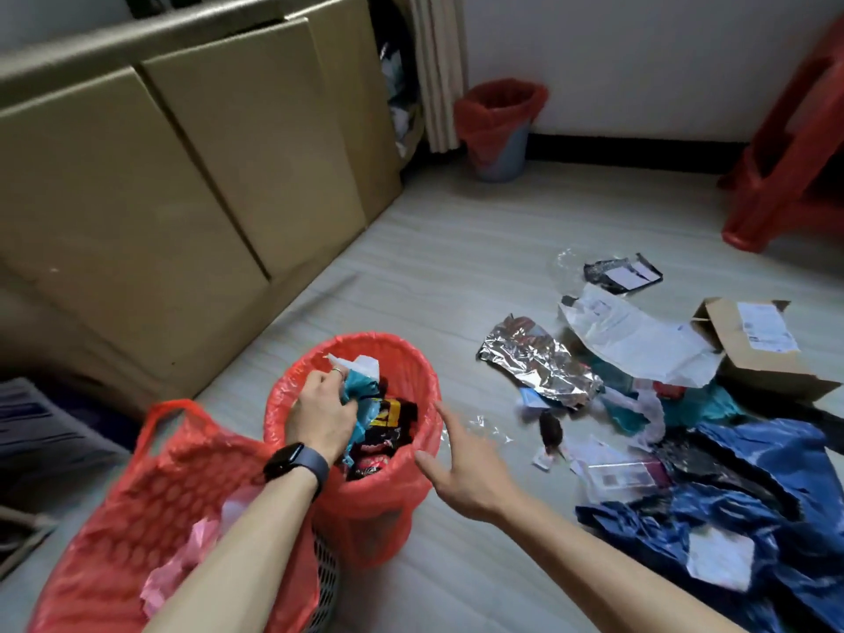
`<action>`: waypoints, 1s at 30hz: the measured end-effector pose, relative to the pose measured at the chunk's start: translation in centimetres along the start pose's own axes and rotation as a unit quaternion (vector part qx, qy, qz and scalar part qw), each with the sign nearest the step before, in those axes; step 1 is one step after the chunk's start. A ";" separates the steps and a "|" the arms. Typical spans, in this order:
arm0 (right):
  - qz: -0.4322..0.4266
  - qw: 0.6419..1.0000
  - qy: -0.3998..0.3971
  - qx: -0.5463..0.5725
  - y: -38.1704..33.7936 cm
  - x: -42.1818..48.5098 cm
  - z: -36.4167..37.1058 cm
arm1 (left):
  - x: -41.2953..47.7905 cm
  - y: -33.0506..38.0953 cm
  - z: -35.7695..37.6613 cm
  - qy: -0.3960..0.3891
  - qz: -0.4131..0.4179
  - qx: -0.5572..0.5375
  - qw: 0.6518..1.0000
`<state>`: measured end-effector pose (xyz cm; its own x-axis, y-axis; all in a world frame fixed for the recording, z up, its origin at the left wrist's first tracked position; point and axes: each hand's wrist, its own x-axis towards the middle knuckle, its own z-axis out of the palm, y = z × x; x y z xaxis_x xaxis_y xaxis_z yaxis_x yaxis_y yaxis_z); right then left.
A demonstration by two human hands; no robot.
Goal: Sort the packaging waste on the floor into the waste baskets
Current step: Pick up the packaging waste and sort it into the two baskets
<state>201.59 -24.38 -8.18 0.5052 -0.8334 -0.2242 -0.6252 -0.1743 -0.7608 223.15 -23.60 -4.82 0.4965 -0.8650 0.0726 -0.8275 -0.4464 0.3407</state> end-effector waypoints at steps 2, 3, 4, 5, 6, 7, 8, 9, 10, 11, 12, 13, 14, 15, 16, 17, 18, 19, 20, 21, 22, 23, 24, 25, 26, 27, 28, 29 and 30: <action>0.051 0.998 0.004 0.046 -0.1 1.3 1.2 | 0.5 -0.6 1.3 -0.034 0.010 0.019 0.999; 0.072 0.996 0.005 0.055 -0.1 1.8 1.6 | 0.6 -0.9 1.9 -0.050 0.017 0.030 0.998; 0.086 0.994 0.001 0.061 0.1 2.6 2.0 | 1.0 -1.2 2.6 -0.066 0.024 0.048 0.996; 0.098 0.992 -0.005 0.074 0.3 3.0 2.2 | 1.2 -1.3 3.1 -0.086 0.034 0.073 0.993; 0.108 0.989 -0.013 0.099 0.4 3.4 2.3 | 1.4 -1.4 3.7 -0.108 0.044 0.102 0.988; 0.118 0.984 -0.021 0.132 0.6 4.0 2.7 | 1.6 -1.7 4.4 -0.131 0.048 0.126 0.982; 0.131 0.978 -0.021 0.164 0.8 4.2 2.8 | 1.6 -1.7 5.0 -0.152 0.050 0.140 0.977; 0.144 0.971 -0.019 0.192 1.2 4.6 3.1 | 1.7 -1.9 5.8 -0.172 0.049 0.150 0.972; 0.148 0.966 -0.017 0.212 1.3 4.7 3.2 | 1.7 -2.1 6.5 -0.191 0.047 0.159 0.968; 0.151 0.962 -0.018 0.226 1.4 4.9 3.3 | 1.8 -2.4 7.4 -0.209 0.043 0.169 0.962; 0.158 0.959 -0.017 0.236 1.1 4.8 3.2 | 1.9 -2.7 8.3 -0.227 0.046 0.179 0.956; 0.163 0.955 -0.019 0.246 1.0 4.7 3.1 | 2.2 -2.9 9.0 -0.242 0.052 0.184 0.951; 0.166 0.953 -0.024 0.251 0.9 4.6 3.0 | 2.5 -3.1 9.6 -0.254 0.058 0.183 0.948; 0.165 0.952 -0.028 0.256 0.9 4.5 2.9 | 2.8 -3.2 10.0 -0.265 0.063 0.181 0.945; 0.164 0.951 -0.028 0.260 0.9 4.4 2.9 | 3.2 -3.5 10.5 -0.276 0.069 0.182 0.941; 0.161 0.952 -0.029 0.260 0.9 4.3 2.8 | 3.7 -3.9 11.0 -0.287 0.071 0.181 0.938; 0.159 0.952 -0.028 0.261 0.8 4.3 2.9 | 4.1 -4.3 11.4 -0.299 0.071 0.183 0.934; 0.159 0.952 -0.027 0.260 0.8 4.4 3.0 | 4.4 -4.8 11.7 -0.313 0.064 0.186 0.929; 0.160 0.952 -0.022 0.260 0.9 4.5 3.2 | 4.6 -5.3 12.2 -0.329 0.058 0.188 0.924; 0.161 0.953 -0.018 0.255 1.0 4.6 3.5 | 4.6 -5.6 12.4 -0.343 0.056 0.184 0.919; 0.161 0.955 -0.013 0.250 1.3 4.9 3.6 | 4.6 -5.6 12.3 -0.359 0.058 0.180 0.914; 0.161 0.955 -0.010 0.247 1.4 5.1 3.7 | 4.5 -5.4 11.9 -0.373 0.057 0.174 0.910; 0.161 0.956 -0.008 0.246 1.5 5.2 3.8 | 4.4 -5.0 11.2 -0.381 0.060 0.172 0.907; 0.161 0.956 -0.007 0.244 1.6 5.3 3.8 | 4.3 -4.5 10.4 -0.381 0.062 0.165 0.907; 0.162 0.956 -0.007 0.243 1.7 5.3 3.8 | 4.3 -4.0 9.5 -0.376 0.066 0.156 0.911; 0.163 0.956 -0.006 0.242 1.7 5.2 3.9 | 4.3 -3.5 8.3 -0.370 0.073 0.146 0.915; 0.161 0.958 -0.004 0.239 1.7 5.2 3.9 | 4.3 -2.8 6.9 -0.361 0.082 0.134 0.919; 0.160 0.959 0.000 0.233 1.7 5.1 4.0 | 4.3 -2.2 5.5 -0.351 0.091 0.121 0.924; 0.157 0.961 0.004 0.226 1.6 4.9 3.9 | 4.3 -1.5 4.1 -0.342 0.096 0.110 0.928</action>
<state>205.39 -26.67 -12.90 0.3271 -0.8123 -0.4828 -0.4223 0.3315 -0.8437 225.50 -27.57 -8.84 0.1135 -0.8433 -0.5254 -0.9544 -0.2394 0.1780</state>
